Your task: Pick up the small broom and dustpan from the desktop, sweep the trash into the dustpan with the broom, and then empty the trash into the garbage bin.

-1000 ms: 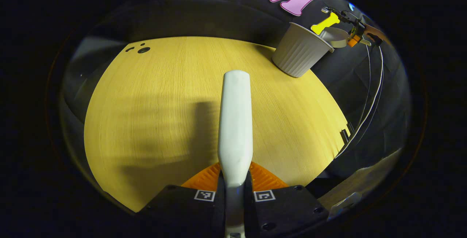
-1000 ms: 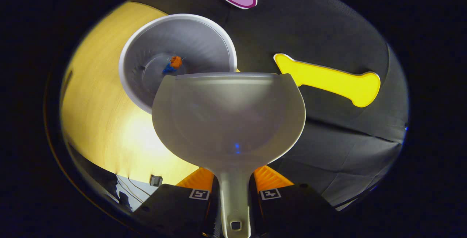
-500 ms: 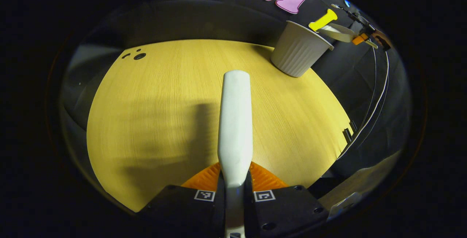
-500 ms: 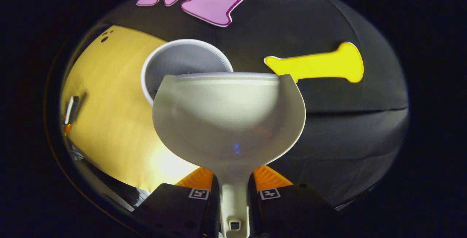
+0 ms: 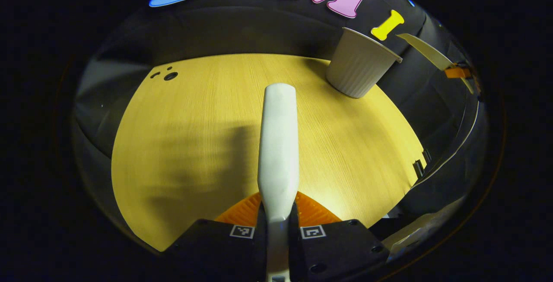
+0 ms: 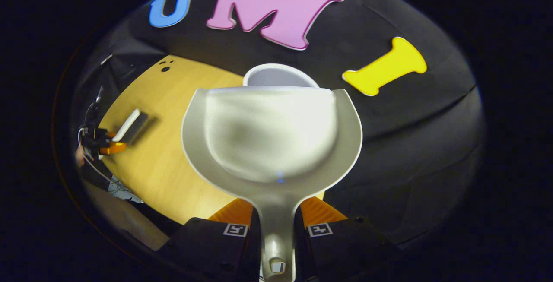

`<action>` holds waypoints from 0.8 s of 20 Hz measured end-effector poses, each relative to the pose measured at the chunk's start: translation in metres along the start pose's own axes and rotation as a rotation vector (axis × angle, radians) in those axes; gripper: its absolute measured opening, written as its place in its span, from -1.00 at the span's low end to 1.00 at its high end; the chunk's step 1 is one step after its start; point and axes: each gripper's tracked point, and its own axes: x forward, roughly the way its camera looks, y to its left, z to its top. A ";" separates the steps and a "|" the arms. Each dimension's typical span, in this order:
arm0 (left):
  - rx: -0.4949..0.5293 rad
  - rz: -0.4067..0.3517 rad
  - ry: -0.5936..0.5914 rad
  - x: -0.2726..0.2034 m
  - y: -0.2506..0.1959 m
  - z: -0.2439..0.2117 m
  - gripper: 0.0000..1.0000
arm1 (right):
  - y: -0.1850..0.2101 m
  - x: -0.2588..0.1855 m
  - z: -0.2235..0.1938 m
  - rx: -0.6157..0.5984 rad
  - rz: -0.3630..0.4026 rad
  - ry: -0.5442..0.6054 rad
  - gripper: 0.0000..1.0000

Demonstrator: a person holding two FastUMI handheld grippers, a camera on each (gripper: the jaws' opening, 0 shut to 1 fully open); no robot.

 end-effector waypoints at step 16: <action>0.067 0.179 0.047 0.041 -0.017 0.002 -0.52 | 0.174 0.153 -0.157 0.198 0.189 0.160 -0.29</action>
